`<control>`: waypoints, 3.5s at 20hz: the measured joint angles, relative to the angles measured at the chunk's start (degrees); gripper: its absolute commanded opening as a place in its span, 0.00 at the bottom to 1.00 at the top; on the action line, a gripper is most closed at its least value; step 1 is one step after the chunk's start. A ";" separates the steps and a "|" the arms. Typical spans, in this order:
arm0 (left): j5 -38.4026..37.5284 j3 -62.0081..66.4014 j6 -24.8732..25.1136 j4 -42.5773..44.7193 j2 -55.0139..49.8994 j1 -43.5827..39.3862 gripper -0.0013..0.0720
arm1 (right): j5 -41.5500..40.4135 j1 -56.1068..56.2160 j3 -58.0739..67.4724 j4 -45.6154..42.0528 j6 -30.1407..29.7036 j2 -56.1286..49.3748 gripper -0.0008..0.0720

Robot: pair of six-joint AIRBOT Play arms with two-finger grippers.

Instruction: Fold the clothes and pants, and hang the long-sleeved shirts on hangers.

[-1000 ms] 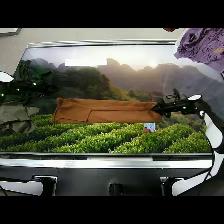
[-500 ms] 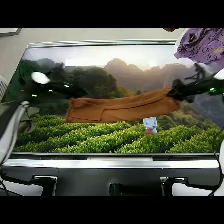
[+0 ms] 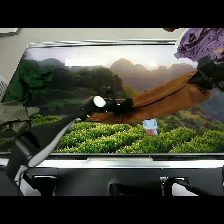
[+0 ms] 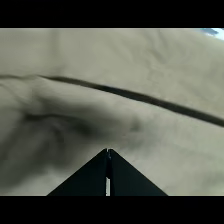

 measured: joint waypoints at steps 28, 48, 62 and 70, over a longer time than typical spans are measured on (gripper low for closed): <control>-38.60 26.10 -4.70 29.86 4.55 18.80 0.04 | -6.58 15.39 1.29 -7.02 13.33 -5.95 0.04; -43.78 26.12 -1.62 32.09 20.83 39.93 0.04 | -22.67 43.63 1.29 -18.71 35.43 -30.71 0.04; -43.76 26.12 -1.51 32.11 20.85 40.00 0.04 | -25.62 39.78 1.36 -7.85 18.88 -25.07 0.88; -43.76 26.12 -1.51 32.11 20.85 40.00 0.04 | -16.65 6.60 -4.35 2.99 -6.27 -14.25 0.88</control>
